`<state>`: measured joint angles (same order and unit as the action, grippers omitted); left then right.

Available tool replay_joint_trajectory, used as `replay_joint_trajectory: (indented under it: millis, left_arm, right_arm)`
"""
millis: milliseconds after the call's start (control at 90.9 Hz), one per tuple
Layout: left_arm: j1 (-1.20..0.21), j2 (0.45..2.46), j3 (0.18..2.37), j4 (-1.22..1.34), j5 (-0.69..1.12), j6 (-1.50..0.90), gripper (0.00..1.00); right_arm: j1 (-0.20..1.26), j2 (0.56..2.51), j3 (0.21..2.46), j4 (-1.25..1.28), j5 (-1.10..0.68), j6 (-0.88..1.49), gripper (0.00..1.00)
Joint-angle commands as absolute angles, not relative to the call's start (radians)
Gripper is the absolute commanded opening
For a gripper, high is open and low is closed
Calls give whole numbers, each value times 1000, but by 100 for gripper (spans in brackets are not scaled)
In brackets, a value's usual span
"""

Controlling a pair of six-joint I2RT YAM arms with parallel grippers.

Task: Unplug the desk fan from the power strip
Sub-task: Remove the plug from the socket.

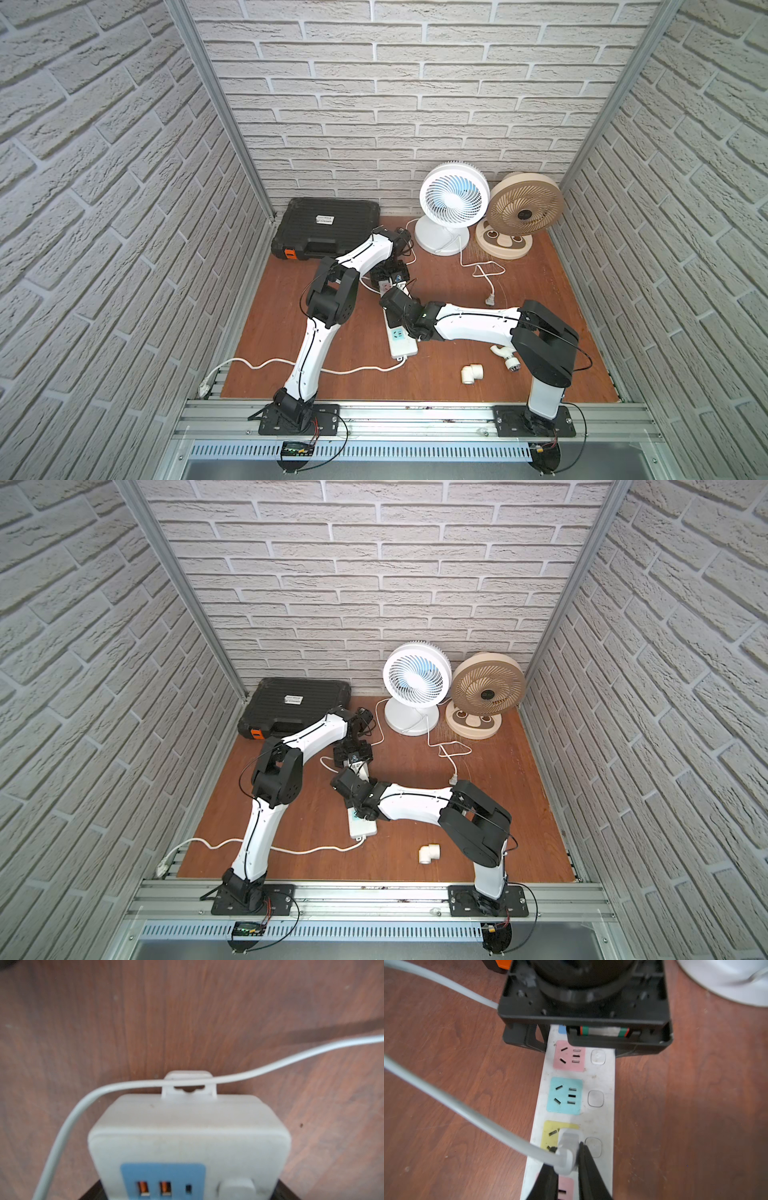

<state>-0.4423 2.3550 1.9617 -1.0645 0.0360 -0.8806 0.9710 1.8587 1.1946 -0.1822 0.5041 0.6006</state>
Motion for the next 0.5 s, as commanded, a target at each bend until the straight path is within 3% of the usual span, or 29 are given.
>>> replay_joint_trajectory:
  millis: [0, 484]
  left_arm:
    - [-439, 2469, 1883, -1151, 96, -919, 0]
    - [-437, 2464, 1875, -1144, 90, -923, 0]
  right_arm:
    - [989, 1887, 1238, -231, 615, 543, 3]
    - [993, 1849, 1198, -193, 586, 547, 3]
